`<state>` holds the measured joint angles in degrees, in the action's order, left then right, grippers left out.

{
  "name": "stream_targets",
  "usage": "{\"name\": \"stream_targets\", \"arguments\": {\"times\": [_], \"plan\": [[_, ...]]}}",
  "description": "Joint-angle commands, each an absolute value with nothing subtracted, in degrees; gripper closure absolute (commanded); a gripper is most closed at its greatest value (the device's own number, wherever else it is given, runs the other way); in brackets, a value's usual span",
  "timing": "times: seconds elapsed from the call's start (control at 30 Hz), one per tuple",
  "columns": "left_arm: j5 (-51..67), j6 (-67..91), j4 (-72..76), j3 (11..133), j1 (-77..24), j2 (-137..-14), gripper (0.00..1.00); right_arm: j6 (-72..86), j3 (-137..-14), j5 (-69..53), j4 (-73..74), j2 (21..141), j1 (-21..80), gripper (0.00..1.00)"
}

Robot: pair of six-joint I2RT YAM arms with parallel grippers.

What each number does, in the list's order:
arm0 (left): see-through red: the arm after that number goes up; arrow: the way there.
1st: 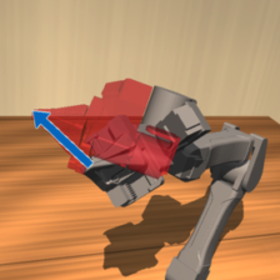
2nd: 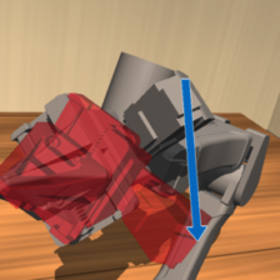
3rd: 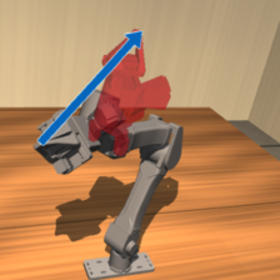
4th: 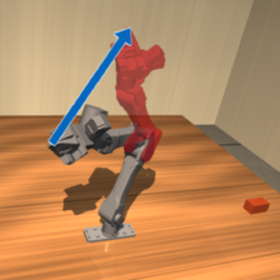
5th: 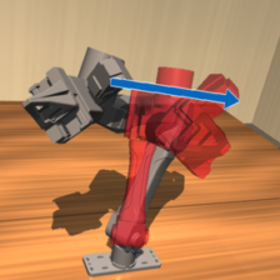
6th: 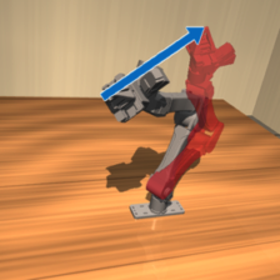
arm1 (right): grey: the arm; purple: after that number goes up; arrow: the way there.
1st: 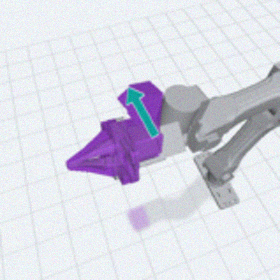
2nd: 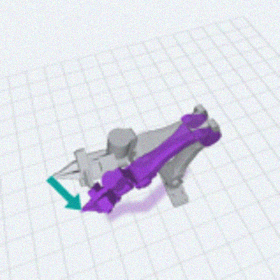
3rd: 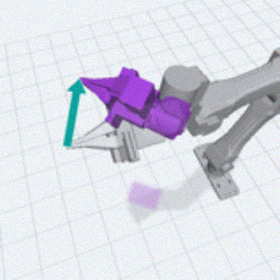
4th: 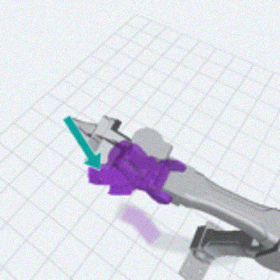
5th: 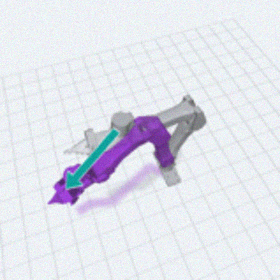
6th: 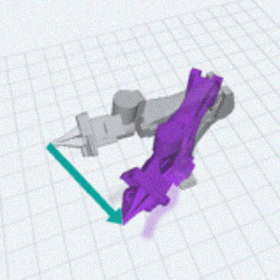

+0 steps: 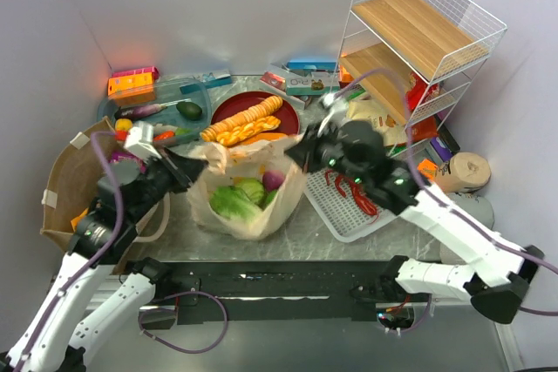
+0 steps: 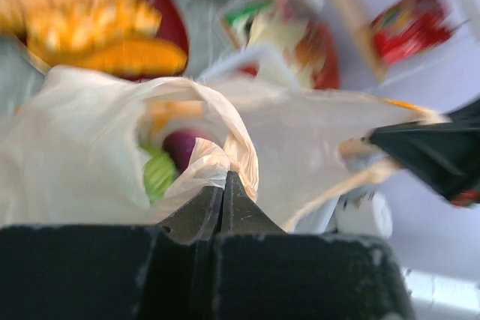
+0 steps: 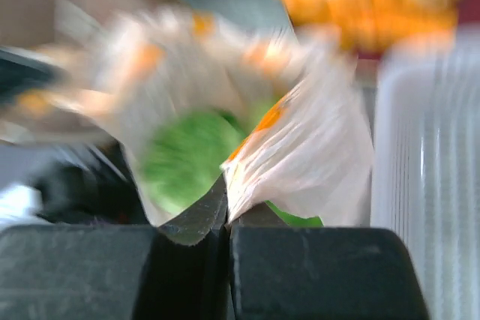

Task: Place the mixed food into the grocery bags and tie them

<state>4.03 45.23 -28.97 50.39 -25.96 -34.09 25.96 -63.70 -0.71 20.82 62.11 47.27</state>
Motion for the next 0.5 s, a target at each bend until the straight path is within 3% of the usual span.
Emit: {"name": "stream_targets", "arguments": {"times": [0.0,0.4,0.47], "plan": [[-3.42,43.50,-20.84,56.60,-25.66,-31.99,0.99,18.55,-75.58,-0.09,18.72,58.89,47.46,1.00],[2.46,47.11,-14.25,42.46,-25.75,-30.15,0.99,18.55,-69.96,1.93,22.93,65.82,47.02,1.00],[2.63,46.41,-13.10,40.44,-25.75,-29.97,0.99,17.76,-71.62,2.90,26.27,65.83,46.93,0.92]]}}
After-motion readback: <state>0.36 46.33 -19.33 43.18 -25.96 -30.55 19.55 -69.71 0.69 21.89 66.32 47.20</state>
